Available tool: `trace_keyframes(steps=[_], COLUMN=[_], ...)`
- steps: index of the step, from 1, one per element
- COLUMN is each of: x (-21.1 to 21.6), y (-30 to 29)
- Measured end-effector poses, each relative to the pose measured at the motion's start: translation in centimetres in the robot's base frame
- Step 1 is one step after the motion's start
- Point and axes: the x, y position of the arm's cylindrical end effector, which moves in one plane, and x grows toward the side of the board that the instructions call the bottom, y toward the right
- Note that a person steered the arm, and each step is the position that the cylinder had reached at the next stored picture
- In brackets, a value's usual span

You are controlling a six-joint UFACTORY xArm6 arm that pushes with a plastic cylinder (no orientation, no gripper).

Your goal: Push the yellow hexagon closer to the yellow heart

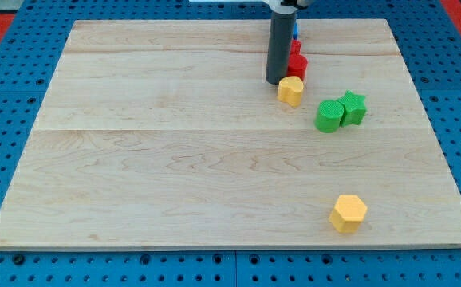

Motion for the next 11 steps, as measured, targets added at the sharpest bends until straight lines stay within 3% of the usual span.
trace_keyframes(steps=[2,4,5,7,8,10,11], x=[1.0,11.3,13.4,22.0,24.0,27.3,26.7], y=[-3.9,-2.4,6.8,15.0,15.0,8.7,5.6])
